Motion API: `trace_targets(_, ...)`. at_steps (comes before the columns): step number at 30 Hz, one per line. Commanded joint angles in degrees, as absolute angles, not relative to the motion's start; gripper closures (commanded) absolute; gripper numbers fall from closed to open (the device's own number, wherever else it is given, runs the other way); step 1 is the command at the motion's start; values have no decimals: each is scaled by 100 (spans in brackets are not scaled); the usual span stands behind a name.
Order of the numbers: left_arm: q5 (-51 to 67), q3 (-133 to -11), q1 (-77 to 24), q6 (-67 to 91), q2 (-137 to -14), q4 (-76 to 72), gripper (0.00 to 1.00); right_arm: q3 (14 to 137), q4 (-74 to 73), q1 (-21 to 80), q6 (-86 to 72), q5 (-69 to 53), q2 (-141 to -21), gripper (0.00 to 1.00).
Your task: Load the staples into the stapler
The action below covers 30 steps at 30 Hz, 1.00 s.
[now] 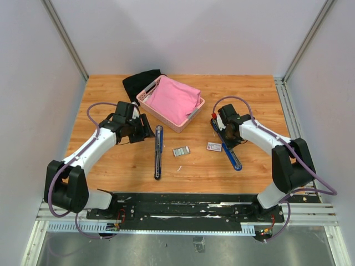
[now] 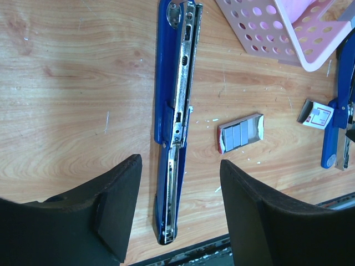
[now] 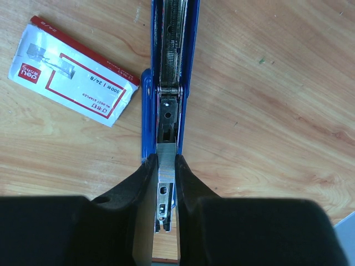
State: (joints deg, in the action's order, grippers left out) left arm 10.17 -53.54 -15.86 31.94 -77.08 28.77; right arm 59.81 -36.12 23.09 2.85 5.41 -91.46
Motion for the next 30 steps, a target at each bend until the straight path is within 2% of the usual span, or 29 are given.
trace_targets(1,1055,-5273,-1529,3173,-7655,2791,37,5854,-3612,2232,297,520,-9275,87)
trace_targets(25,1063,-5239,-1502,3166,-7655,2786,37,5821,-3714,2232,133,384,-9315,84)
trace_targets(30,1072,-5229,-1503,3172,-7649,2777,37,5810,-3723,2232,114,344,-9304,81)
